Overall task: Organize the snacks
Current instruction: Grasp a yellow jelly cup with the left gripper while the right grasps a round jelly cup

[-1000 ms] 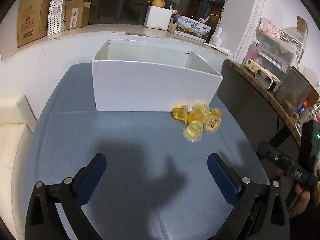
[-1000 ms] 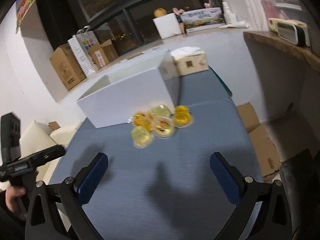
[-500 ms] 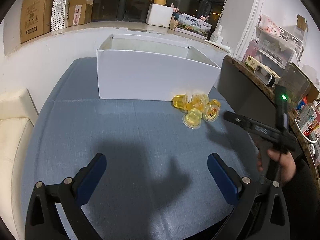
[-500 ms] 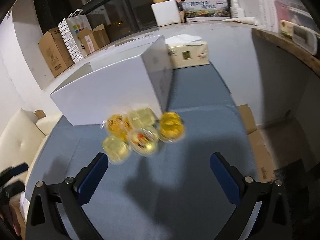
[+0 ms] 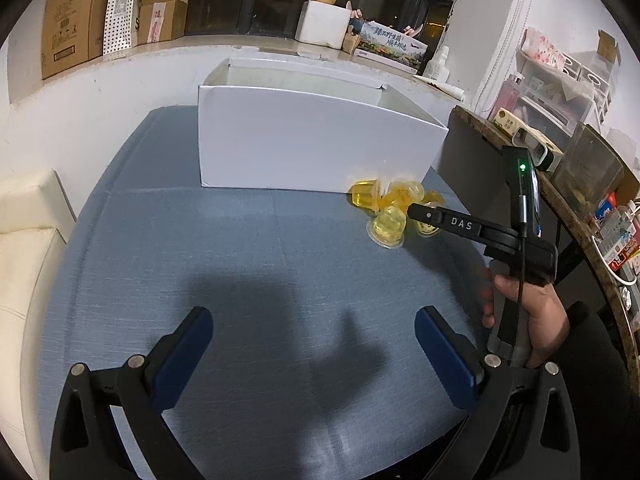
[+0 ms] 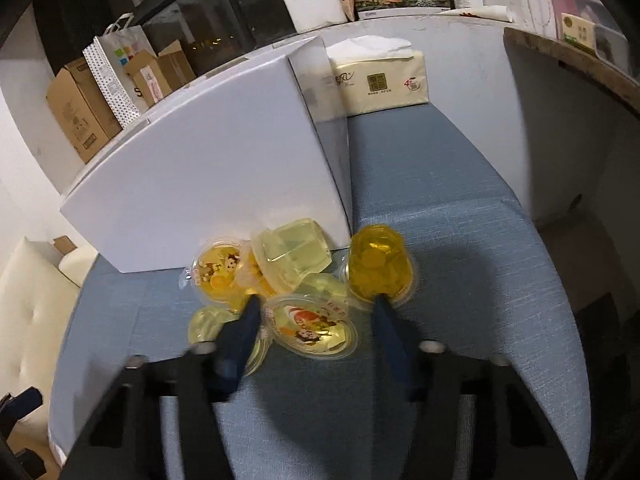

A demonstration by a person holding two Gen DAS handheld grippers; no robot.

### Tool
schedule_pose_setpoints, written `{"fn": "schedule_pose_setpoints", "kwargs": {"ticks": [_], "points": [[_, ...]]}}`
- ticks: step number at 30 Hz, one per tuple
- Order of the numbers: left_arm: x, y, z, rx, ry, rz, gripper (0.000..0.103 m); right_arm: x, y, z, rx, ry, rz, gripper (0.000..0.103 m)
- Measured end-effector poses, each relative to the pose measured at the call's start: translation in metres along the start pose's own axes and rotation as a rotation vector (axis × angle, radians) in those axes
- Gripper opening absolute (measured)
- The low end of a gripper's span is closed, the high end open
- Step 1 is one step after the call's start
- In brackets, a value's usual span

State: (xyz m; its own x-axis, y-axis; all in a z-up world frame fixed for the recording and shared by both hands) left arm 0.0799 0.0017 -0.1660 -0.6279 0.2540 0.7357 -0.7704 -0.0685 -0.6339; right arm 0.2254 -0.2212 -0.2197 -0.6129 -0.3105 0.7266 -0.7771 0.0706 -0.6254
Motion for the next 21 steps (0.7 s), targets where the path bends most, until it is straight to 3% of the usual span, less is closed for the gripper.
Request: {"fn": "schedule_pose_setpoints", "kwargs": {"ticks": [4, 10, 21], "points": [[-0.007, 0.000, 0.006, -0.017, 0.005, -0.010, 0.103, 0.009, 0.005, -0.003, 0.011, -0.031, 0.002, 0.048], [-0.033, -0.007, 0.023, -0.050, 0.011, -0.027, 0.103, 0.057, 0.026, -0.003, 0.014, -0.072, 0.049, 0.048], [-0.115, -0.060, 0.072, -0.071, 0.034, -0.041, 0.102, 0.123, 0.065, 0.032, -0.057, -0.074, 0.093, 0.048]]}}
Point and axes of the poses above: each gripper's, at about its wrist camera, not at the fingertips, and x roughly against the way its jaws point, z to its right, y to its underside, the point moved 4 cm from there along -x, roughly the way its jaws point
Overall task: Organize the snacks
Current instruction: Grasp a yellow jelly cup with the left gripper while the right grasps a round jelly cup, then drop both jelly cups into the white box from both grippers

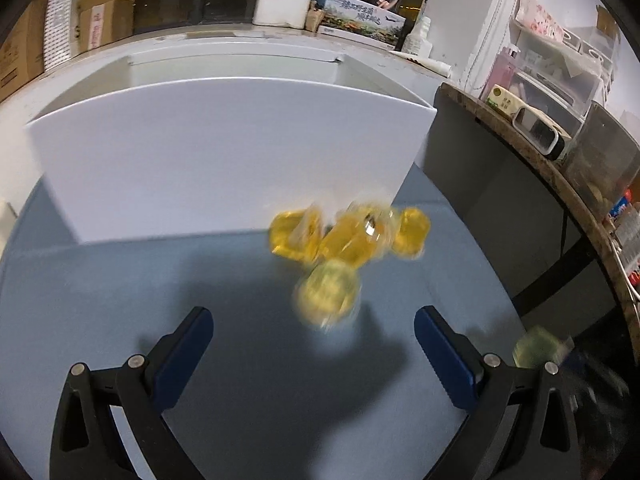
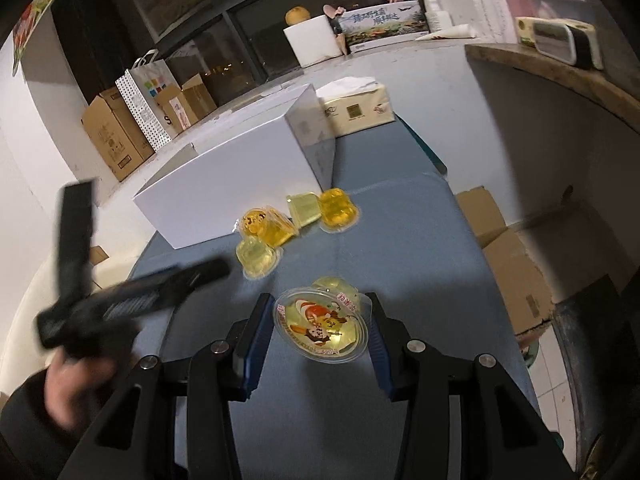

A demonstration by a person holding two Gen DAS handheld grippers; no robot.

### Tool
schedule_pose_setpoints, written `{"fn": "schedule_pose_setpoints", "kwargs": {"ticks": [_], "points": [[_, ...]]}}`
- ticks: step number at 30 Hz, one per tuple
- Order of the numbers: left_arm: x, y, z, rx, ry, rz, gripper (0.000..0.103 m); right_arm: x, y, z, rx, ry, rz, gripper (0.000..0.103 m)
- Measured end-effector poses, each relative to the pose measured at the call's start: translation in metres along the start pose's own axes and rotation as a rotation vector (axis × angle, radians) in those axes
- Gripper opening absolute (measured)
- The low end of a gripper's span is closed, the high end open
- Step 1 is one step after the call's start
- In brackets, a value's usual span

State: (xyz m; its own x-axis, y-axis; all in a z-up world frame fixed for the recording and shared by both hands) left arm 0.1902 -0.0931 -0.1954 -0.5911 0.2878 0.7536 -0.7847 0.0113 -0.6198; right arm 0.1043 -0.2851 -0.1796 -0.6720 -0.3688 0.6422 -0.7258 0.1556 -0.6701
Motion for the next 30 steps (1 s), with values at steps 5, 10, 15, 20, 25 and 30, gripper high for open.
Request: {"fn": "schedule_pose_setpoints", "kwargs": {"ticks": [5, 10, 15, 20, 25, 30], "points": [[-0.028, -0.010, 0.008, -0.006, 0.040, -0.030, 0.071, 0.008, 0.002, 0.009, -0.020, 0.006, 0.009, 0.048], [-0.036, -0.006, 0.009, -0.028, 0.046, -0.031, 0.040, 0.007, -0.001, 0.011, -0.019, -0.005, 0.011, 0.048], [-0.015, 0.002, 0.008, -0.051, 0.056, 0.024, 0.038, 0.006, 0.001, 0.007, -0.012, -0.017, 0.010, 0.048], [0.016, 0.011, 0.004, -0.084, 0.056, 0.078, 0.037, 0.004, 0.000, -0.004, 0.003, -0.034, 0.009, 0.048], [0.060, 0.020, -0.011, -0.083, 0.048, 0.139, 0.038, -0.005, -0.004, -0.026, 0.037, -0.068, 0.001, 0.048], [0.095, 0.029, -0.039, -0.059, 0.026, 0.166, 0.037, -0.022, -0.006, -0.058, 0.088, -0.111, -0.018, 0.048]]}}
Point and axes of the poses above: each gripper's, at about its wrist camera, not at the fingertips, and x roughly against the way its jaws point, z to its right, y to its underside, the point moved 4 cm from there along -x, roughly the way its jaws point
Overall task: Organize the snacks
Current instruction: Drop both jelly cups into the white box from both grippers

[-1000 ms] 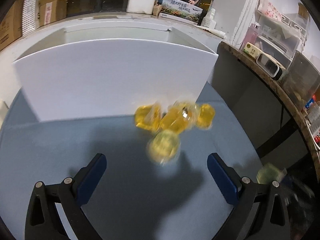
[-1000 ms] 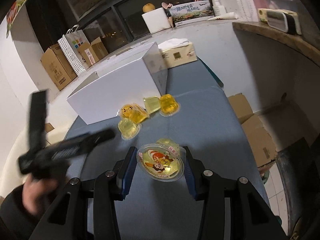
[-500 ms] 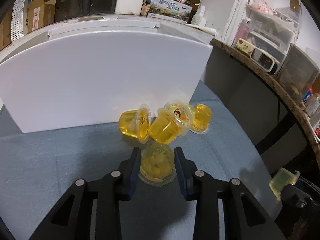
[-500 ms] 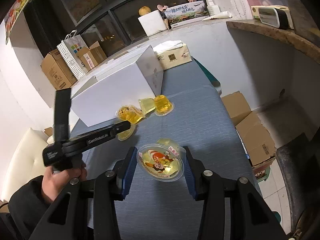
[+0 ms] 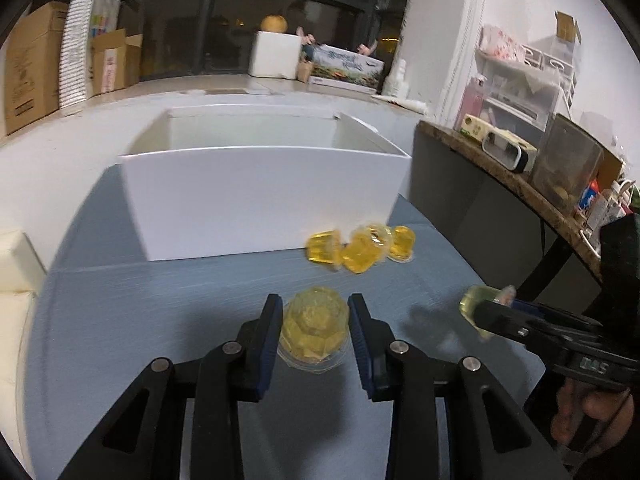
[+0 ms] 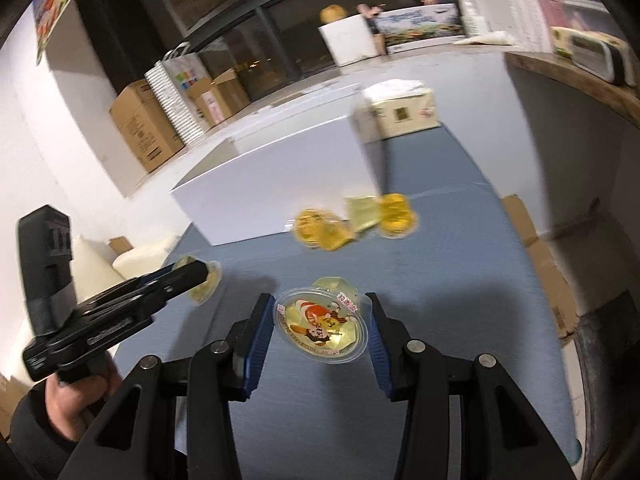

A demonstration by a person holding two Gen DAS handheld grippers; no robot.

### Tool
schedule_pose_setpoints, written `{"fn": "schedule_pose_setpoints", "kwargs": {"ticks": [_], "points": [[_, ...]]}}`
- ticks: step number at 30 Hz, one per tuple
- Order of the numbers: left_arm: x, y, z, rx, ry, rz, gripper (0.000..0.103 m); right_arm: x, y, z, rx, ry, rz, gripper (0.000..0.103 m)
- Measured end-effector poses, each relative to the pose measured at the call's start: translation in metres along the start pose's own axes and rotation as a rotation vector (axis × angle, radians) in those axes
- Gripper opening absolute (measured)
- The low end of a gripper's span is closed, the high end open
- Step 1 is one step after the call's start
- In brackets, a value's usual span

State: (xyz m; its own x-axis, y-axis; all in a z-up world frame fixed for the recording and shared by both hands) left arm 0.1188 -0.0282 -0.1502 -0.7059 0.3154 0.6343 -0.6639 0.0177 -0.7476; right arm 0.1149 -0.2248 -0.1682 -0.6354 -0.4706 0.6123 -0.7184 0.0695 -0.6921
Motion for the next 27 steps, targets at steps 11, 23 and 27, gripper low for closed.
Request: {"fn": "schedule_pose_setpoints", "kwargs": {"ticks": [11, 23, 27], "points": [[0.033, -0.057, -0.053, 0.030, -0.028, 0.098, 0.038, -0.038, -0.080, -0.064, 0.137, -0.046, 0.052, 0.048], [-0.041, -0.169, -0.071, 0.009, -0.018, 0.119, 0.039, -0.104, -0.182, -0.038, 0.109, 0.031, 0.019, 0.049], [-0.065, -0.166, -0.085, 0.034, -0.095, 0.066, 0.103, -0.109, -0.189, -0.027, 0.107, 0.035, 0.024, 0.095]]}}
Point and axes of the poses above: each gripper's, at about its wrist camera, not at the fingertips, and x roughly against the way its jaws point, z to its right, y to its underside, the point moved 4 cm from there along -x, roughly the way its jaws point
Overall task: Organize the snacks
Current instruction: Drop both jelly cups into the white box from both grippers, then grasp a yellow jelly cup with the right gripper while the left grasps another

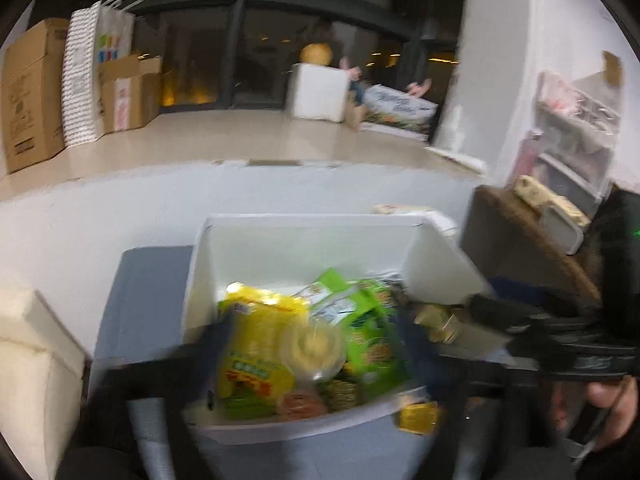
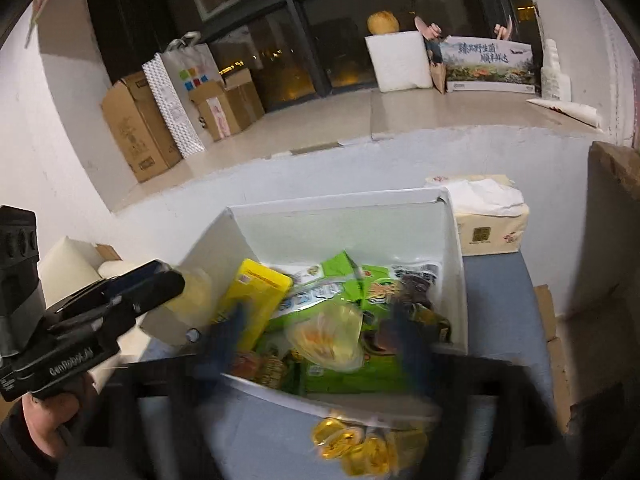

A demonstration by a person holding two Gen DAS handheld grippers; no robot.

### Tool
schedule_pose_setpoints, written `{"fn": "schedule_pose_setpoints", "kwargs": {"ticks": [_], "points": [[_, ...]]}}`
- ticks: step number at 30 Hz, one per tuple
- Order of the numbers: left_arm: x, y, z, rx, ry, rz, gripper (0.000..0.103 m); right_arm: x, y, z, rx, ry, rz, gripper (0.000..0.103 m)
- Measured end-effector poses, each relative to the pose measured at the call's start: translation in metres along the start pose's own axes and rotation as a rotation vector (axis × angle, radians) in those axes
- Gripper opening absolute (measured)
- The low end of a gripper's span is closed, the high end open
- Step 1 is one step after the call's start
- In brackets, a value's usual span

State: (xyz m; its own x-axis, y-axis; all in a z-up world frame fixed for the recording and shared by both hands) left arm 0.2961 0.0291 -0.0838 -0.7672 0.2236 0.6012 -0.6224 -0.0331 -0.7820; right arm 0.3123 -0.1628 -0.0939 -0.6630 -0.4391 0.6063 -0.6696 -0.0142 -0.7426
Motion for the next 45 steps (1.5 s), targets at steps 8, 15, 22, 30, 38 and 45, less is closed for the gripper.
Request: {"fn": "schedule_pose_setpoints", "kwargs": {"ticks": [8, 15, 22, 30, 38, 45], "points": [[0.013, 0.025, -0.008, 0.000, -0.004, -0.012, 0.103, 0.044, 0.021, 0.025, -0.081, -0.013, 0.069, 0.103], [0.052, 0.070, 0.020, -0.056, 0.001, -0.041, 0.103, 0.100, 0.079, 0.041, -0.109, 0.025, 0.091, 0.103], [0.075, 0.126, 0.054, -0.047, 0.067, -0.104, 0.103, 0.100, 0.148, 0.055, -0.088, 0.104, -0.047, 0.103], [0.083, 0.168, 0.084, -0.079, 0.082, -0.160, 0.103, 0.063, 0.145, 0.070, 0.039, 0.165, -0.090, 0.103], [0.089, 0.188, 0.084, -0.087, 0.060, -0.195, 0.103, 0.006, 0.123, 0.088, 0.158, 0.142, -0.181, 0.092], [0.083, 0.187, 0.083, -0.086, 0.043, -0.205, 0.103, -0.018, 0.126, 0.091, 0.196, 0.068, -0.227, 0.063]]}}
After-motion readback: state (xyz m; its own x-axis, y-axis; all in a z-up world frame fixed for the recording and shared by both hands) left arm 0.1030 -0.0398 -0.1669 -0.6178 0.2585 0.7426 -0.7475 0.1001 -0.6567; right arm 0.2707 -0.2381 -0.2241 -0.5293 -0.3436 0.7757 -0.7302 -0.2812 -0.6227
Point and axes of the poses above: each gripper's, at about its wrist camera, not at the fingertips, and x roughly against the way its jaws point, z to its right, y to its underside, the point moved 4 cm from there along -x, roughly the way its jaws point
